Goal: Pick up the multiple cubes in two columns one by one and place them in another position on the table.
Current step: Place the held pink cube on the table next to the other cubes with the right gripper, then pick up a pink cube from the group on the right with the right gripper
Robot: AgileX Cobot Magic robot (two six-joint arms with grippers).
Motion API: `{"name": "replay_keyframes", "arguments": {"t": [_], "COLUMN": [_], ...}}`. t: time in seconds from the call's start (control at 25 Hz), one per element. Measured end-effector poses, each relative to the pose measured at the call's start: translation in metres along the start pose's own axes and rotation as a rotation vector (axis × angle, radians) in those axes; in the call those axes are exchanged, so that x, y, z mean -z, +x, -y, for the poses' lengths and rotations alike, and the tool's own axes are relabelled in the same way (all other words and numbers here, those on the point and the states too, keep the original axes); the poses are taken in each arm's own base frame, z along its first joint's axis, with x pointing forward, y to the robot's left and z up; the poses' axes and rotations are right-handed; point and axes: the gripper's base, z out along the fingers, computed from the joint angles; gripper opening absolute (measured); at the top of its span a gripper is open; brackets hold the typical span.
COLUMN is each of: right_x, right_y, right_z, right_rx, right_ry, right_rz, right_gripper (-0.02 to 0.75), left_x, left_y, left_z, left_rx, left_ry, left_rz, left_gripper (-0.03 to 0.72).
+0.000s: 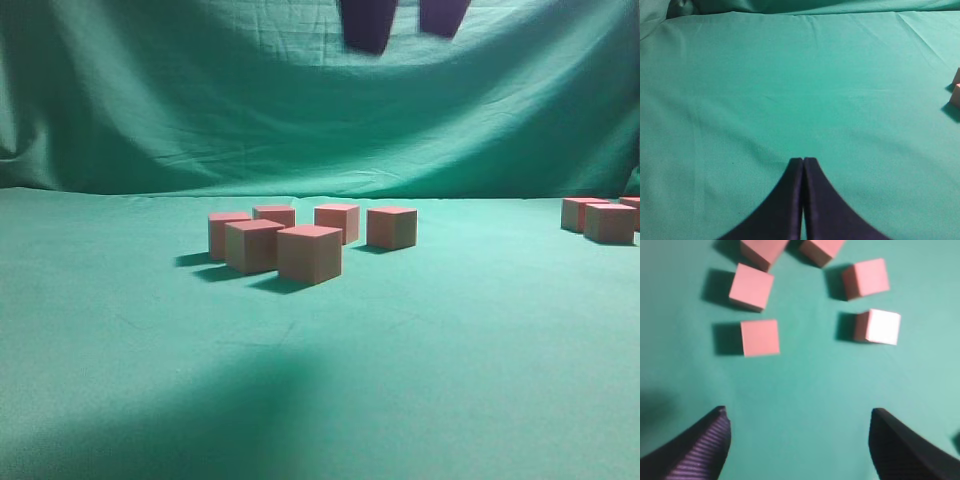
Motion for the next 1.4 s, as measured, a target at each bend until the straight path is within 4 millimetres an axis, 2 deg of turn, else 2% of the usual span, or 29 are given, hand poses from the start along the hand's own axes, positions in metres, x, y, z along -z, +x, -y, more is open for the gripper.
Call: {"name": "replay_keyframes", "arguments": {"t": [0.2, 0.36, 0.48, 0.6, 0.72, 0.92, 1.2, 1.4], "right_x": [0.059, 0.093, 0.104, 0.102, 0.089, 0.048, -0.025, -0.063], "right_y": [0.022, 0.045, 0.065, 0.085, 0.101, 0.105, 0.096, 0.092], "right_z": [0.022, 0.048, 0.079, 0.109, 0.134, 0.161, 0.174, 0.181], "right_rx": [-0.104, -0.276, -0.449, -0.626, -0.794, -0.905, -0.888, -0.89], "right_ry": [0.127, 0.226, 0.288, 0.308, 0.261, 0.108, 0.038, 0.042], "right_rz": [0.048, 0.088, 0.081, 0.037, -0.018, -0.05, -0.136, -0.129], "right_gripper": [0.569, 0.569, 0.569, 0.569, 0.569, 0.569, 0.569, 0.569], "left_x": [0.0, 0.0, 0.0, 0.0, 0.0, 0.0, 0.0, 0.0], "left_y": [0.0, 0.0, 0.0, 0.0, 0.0, 0.0, 0.0, 0.0], "left_z": [0.0, 0.0, 0.0, 0.0, 0.0, 0.0, 0.0, 0.0], "left_rx": [0.0, 0.0, 0.0, 0.0, 0.0, 0.0, 0.0, 0.0], "left_ry": [0.0, 0.0, 0.0, 0.0, 0.0, 0.0, 0.0, 0.0], "left_rz": [0.0, 0.0, 0.0, 0.0, 0.0, 0.0, 0.0, 0.0], "left_gripper": [0.0, 0.0, 0.0, 0.0, 0.0, 0.0, 0.0, 0.0]}}
